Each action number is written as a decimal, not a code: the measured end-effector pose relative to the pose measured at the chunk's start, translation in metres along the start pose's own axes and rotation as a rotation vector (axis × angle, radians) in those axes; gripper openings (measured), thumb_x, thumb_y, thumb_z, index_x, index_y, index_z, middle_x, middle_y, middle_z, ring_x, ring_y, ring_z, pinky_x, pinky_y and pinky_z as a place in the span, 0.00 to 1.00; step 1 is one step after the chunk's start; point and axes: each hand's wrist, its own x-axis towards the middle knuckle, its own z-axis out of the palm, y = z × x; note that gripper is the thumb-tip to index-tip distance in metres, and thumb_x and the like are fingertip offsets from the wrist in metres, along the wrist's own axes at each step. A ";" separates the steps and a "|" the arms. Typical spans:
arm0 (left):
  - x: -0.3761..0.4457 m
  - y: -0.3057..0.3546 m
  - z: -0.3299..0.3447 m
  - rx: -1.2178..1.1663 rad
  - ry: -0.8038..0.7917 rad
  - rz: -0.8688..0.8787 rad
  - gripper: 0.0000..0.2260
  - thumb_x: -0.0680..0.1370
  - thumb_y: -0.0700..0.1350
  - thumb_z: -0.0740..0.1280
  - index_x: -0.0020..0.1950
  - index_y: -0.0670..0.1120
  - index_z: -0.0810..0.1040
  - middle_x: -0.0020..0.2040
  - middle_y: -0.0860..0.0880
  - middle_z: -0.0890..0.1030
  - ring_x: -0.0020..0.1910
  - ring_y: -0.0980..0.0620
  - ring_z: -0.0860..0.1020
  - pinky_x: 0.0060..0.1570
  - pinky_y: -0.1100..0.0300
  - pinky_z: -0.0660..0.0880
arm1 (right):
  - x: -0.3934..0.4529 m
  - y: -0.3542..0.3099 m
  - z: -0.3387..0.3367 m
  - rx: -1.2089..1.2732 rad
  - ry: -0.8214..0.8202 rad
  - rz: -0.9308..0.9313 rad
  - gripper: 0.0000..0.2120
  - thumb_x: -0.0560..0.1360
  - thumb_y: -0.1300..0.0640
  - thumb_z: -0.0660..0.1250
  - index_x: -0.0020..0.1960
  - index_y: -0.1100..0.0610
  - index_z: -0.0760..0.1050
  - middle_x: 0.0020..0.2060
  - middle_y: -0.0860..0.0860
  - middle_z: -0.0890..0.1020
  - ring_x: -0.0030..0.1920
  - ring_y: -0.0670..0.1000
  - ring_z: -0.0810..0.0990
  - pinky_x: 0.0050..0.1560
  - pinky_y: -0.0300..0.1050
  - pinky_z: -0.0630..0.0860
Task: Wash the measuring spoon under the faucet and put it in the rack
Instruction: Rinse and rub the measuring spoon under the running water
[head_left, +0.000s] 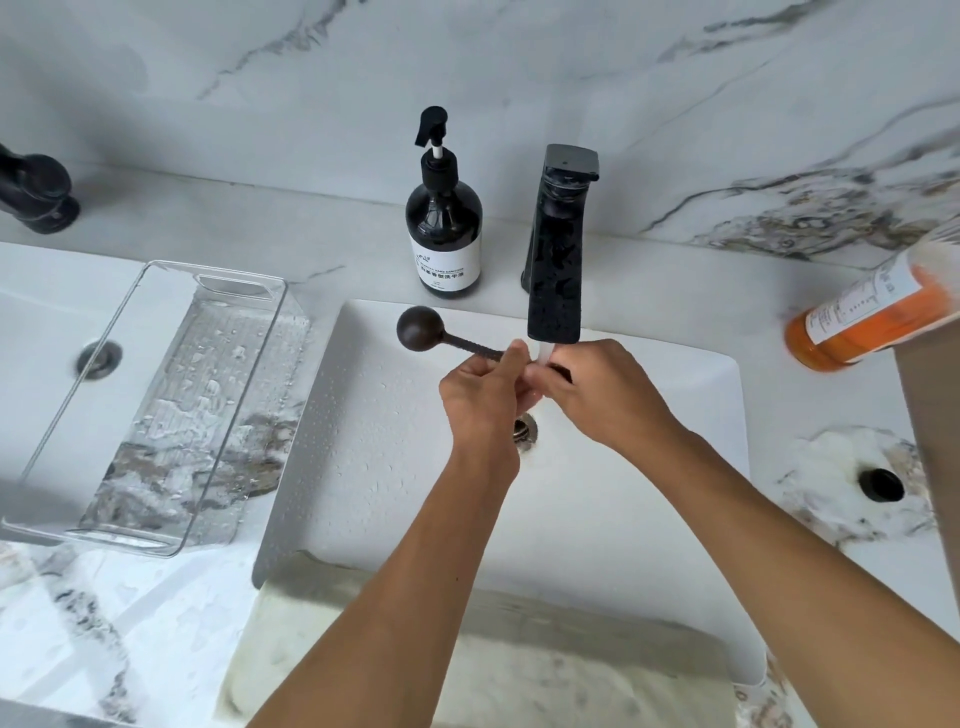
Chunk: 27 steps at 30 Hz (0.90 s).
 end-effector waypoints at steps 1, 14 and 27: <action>-0.001 0.000 0.000 -0.021 0.009 -0.010 0.10 0.77 0.41 0.72 0.40 0.39 0.76 0.31 0.45 0.83 0.31 0.52 0.83 0.35 0.63 0.80 | 0.000 -0.002 0.000 -0.036 -0.013 -0.022 0.13 0.79 0.46 0.63 0.42 0.53 0.78 0.31 0.51 0.77 0.35 0.56 0.76 0.35 0.49 0.72; 0.006 0.014 -0.014 -0.074 0.068 0.008 0.07 0.78 0.41 0.71 0.44 0.39 0.76 0.31 0.43 0.80 0.28 0.50 0.77 0.35 0.62 0.79 | 0.005 -0.007 -0.009 0.470 -0.357 0.001 0.10 0.82 0.67 0.57 0.57 0.62 0.76 0.37 0.51 0.79 0.31 0.47 0.77 0.32 0.38 0.73; 0.003 0.003 -0.015 -0.108 -0.037 0.101 0.07 0.81 0.38 0.66 0.43 0.39 0.77 0.39 0.43 0.80 0.37 0.48 0.77 0.44 0.57 0.78 | 0.004 -0.008 -0.002 0.822 -0.307 0.377 0.18 0.83 0.45 0.58 0.43 0.58 0.70 0.28 0.49 0.63 0.25 0.47 0.57 0.24 0.39 0.54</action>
